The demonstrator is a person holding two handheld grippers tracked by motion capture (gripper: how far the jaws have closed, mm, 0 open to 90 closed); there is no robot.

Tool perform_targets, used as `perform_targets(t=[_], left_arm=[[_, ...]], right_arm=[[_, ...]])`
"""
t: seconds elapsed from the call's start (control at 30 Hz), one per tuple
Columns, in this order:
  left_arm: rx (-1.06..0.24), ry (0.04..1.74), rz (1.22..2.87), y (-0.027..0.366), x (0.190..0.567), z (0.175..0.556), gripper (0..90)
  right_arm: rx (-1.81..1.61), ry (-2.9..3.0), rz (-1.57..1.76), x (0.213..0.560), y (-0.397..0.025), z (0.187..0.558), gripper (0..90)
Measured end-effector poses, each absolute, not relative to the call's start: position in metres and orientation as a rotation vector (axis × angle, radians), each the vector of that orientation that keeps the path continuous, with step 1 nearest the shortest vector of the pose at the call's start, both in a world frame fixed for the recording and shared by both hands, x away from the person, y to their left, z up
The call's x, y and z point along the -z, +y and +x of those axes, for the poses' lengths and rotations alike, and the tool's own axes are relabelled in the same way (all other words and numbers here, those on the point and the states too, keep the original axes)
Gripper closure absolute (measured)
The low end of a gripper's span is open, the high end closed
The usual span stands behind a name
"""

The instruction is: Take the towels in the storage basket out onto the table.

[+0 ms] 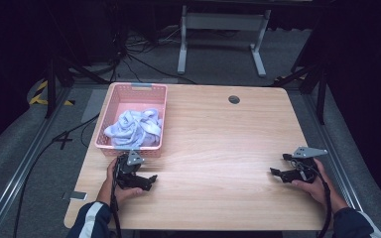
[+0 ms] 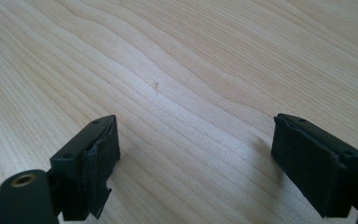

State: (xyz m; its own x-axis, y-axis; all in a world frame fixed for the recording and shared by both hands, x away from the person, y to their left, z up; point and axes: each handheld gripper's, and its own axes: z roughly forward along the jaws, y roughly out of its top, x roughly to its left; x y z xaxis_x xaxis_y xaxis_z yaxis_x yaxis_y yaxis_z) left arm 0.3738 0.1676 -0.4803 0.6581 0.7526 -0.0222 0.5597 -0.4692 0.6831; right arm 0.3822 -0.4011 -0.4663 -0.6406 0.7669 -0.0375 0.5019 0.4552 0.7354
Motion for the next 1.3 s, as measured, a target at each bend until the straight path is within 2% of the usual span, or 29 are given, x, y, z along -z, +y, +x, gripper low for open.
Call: perform_targets(t=[0.17,0.3,0.37,0.43,0.47,0.5,0.57,0.67,0.73,0.87,1.1,1.3], left_arm=[[-0.399,1.031,2.192,0.167,0.48,0.375,0.1],[-0.37,1.026,2.205,0.168,0.479,0.372,0.3],[-0.352,1.018,2.237,0.171,0.475,0.37,4.9],[-0.354,0.978,2.247,0.172,0.472,0.367,18.5],[-0.354,0.978,2.247,0.172,0.472,0.367,19.6],[-0.378,0.953,2.296,0.171,0.467,0.364,17.4],[-0.403,0.927,2.29,0.172,0.463,0.361,17.6],[-0.421,0.9,2.216,0.18,0.445,0.352,20.1],[-0.482,0.882,2.186,0.185,0.431,0.349,17.2],[-0.557,0.853,2.139,0.192,0.407,0.347,17.4],[-0.605,0.882,2.128,0.198,0.38,0.373,15.6],[-0.584,0.922,2.213,0.191,0.372,0.413,15.6]], right_arm=[[-1.0,2.344,1.081,0.466,-0.402,0.381,15.5],[-0.999,2.342,1.084,0.466,-0.402,0.38,15.5],[-0.999,2.342,1.084,0.466,-0.402,0.38,15.5],[-0.999,2.342,1.084,0.466,-0.402,0.38,15.5],[-0.999,2.342,1.084,0.466,-0.402,0.38,15.5],[-0.999,2.343,1.083,0.466,-0.402,0.381,15.4],[-1.0,2.346,1.081,0.466,-0.402,0.381,15.2],[-1.004,2.349,1.077,0.466,-0.402,0.382,14.9],[-1.003,2.348,1.077,0.466,-0.402,0.381,15.0],[-1.001,2.35,1.078,0.466,-0.403,0.38,15.0],[-1.002,2.352,1.076,0.466,-0.403,0.38,14.9],[-1.002,2.352,1.076,0.466,-0.403,0.379,14.9]])
